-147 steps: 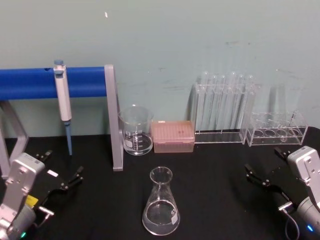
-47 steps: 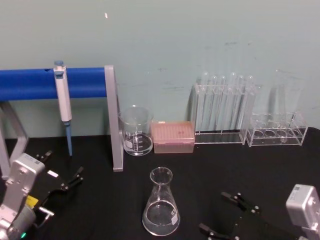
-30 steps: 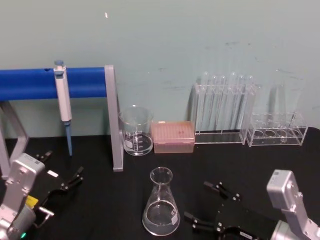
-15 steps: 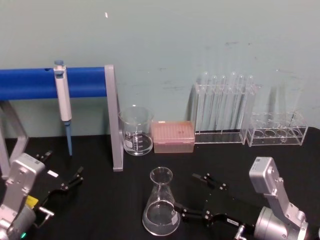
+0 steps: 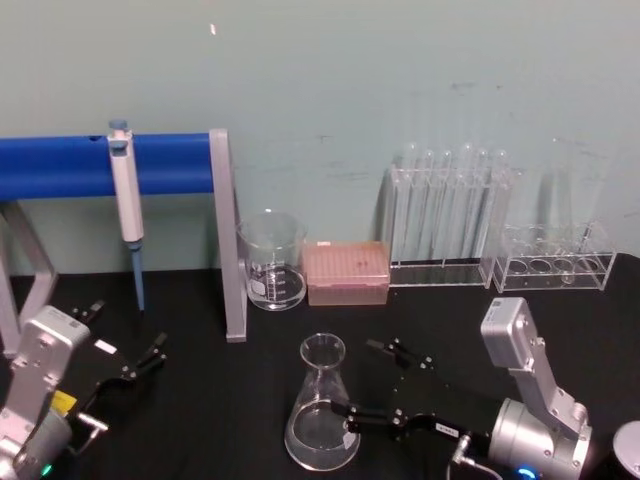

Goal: Grasp the erlenmeyer flask with one hand, shake it three times, then place it back.

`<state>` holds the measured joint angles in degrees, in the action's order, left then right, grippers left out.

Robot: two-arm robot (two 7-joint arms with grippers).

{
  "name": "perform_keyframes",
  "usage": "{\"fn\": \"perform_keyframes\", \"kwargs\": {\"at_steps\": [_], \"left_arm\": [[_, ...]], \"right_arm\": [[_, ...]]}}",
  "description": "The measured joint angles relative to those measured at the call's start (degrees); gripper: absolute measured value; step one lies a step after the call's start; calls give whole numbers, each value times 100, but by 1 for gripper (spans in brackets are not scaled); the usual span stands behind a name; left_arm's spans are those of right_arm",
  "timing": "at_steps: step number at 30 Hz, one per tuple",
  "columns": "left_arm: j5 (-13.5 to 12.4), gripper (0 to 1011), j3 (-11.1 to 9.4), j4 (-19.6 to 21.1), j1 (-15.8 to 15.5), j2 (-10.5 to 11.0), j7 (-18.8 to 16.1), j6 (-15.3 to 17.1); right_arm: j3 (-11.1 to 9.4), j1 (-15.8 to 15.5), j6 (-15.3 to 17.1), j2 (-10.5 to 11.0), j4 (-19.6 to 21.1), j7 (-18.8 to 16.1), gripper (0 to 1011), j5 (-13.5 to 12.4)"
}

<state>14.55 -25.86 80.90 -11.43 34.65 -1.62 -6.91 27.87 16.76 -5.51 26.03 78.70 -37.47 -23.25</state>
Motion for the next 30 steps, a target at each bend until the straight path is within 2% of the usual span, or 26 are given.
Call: {"fn": "perform_keyframes", "kwargs": {"at_steps": [15,30], "left_arm": [[0,1001,0,0,0,0,0,0],[-1,1001,0,0,0,0,0,0]], "right_arm": [[236,321,-9,-170,-315,-171,1000,-110],[347,508,-88,-276,-518,-232,1000,-158]]}}
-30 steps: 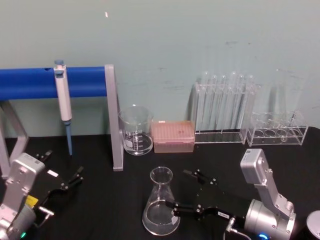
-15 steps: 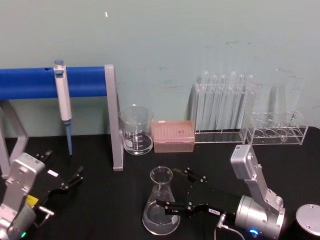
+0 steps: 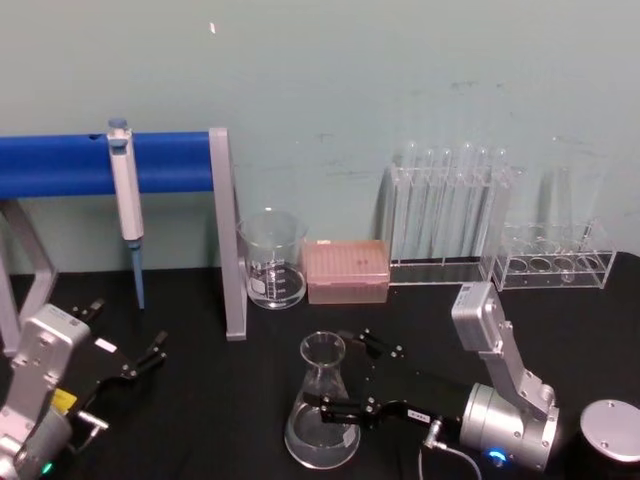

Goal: Grasp the erlenmeyer flask with one hand, shake it three times, then place it back.

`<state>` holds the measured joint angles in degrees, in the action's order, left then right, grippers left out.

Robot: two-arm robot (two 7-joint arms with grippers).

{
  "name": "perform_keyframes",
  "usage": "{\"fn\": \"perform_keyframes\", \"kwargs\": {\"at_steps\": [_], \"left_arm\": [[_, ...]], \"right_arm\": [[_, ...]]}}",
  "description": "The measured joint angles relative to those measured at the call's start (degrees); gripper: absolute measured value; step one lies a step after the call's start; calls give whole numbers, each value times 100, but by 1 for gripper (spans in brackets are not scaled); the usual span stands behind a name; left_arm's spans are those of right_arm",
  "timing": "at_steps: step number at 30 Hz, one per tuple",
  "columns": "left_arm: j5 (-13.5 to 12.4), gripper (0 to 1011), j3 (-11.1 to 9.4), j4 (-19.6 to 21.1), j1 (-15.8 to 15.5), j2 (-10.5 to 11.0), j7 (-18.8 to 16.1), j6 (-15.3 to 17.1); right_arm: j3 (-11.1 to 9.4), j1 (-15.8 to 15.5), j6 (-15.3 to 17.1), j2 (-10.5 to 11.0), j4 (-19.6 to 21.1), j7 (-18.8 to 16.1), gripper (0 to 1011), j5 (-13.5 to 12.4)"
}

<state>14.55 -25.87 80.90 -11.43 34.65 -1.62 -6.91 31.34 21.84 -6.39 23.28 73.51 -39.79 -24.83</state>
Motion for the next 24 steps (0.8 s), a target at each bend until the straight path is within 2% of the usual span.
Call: {"fn": "perform_keyframes", "kwargs": {"at_steps": [24], "left_arm": [[0,1001,0,0,0,0,0,0]], "right_arm": [[98,114,-8,-73,-110,20,1000,5]]}}
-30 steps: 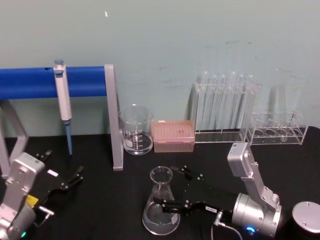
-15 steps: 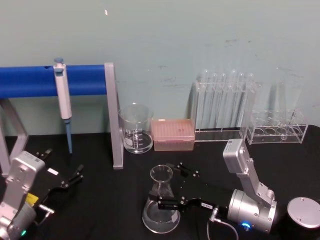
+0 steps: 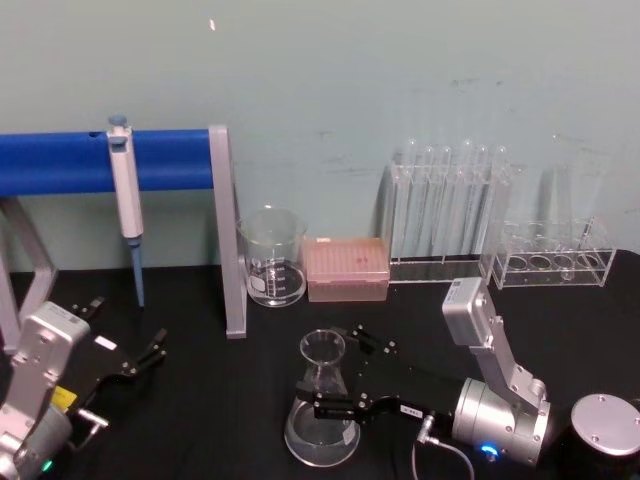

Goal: Grasp the erlenmeyer flask with one hand, shake it three times, then place it back.

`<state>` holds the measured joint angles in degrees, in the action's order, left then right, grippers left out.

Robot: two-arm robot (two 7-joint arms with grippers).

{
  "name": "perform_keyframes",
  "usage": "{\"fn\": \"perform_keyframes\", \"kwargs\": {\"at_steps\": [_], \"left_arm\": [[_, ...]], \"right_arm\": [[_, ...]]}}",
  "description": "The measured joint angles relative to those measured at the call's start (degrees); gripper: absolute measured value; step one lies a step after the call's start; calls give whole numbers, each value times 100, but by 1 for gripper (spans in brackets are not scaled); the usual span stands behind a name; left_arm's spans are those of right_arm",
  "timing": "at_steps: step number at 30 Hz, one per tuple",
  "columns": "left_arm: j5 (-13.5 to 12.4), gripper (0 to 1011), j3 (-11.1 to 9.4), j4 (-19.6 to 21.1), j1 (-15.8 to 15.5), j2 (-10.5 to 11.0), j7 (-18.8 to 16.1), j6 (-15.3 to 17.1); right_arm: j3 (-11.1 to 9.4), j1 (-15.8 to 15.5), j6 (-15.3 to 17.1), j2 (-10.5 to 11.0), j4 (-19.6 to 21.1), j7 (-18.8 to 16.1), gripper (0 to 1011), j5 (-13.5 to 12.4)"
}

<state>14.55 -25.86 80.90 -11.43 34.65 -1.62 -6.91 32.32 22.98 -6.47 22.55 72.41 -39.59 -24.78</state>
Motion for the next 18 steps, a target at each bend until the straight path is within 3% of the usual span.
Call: {"fn": "perform_keyframes", "kwargs": {"at_steps": [18], "left_arm": [[0,1001,0,0,0,0,0,0]], "right_arm": [[1,3,25,3,0,20,1000,9]]}}
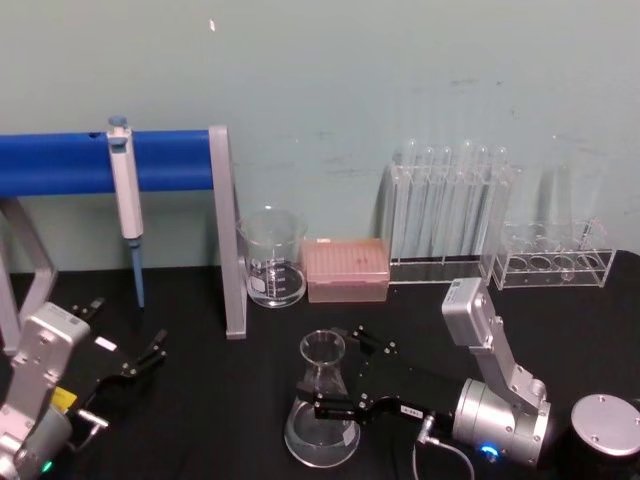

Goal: Grasp the erlenmeyer flask with one hand, shake it three times, then place it back.

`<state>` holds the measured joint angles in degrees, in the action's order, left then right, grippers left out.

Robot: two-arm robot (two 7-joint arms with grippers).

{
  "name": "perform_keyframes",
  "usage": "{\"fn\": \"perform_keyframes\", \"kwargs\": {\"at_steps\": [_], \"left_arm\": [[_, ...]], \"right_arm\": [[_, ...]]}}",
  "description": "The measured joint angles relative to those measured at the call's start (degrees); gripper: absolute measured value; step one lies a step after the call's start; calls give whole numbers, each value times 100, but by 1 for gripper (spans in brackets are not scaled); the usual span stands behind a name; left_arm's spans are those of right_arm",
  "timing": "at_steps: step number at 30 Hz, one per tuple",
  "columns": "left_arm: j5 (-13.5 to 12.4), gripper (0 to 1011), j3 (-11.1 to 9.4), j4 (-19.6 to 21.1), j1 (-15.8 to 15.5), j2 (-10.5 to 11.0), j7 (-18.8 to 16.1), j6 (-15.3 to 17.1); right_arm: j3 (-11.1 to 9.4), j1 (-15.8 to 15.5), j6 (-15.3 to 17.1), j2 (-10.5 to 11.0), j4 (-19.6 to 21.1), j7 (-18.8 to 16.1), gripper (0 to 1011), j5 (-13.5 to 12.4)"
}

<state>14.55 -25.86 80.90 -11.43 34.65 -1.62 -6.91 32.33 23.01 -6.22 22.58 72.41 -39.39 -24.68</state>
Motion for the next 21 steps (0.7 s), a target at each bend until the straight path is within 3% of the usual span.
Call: {"fn": "perform_keyframes", "kwargs": {"at_steps": [12,21], "left_arm": [[0,1001,0,0,0,0,0,0],[0,1001,0,0,0,0,0,0]], "right_arm": [[-4,-4,-1,0,3,0,977,1],[-4,-4,-1,0,3,0,741,0]]}}
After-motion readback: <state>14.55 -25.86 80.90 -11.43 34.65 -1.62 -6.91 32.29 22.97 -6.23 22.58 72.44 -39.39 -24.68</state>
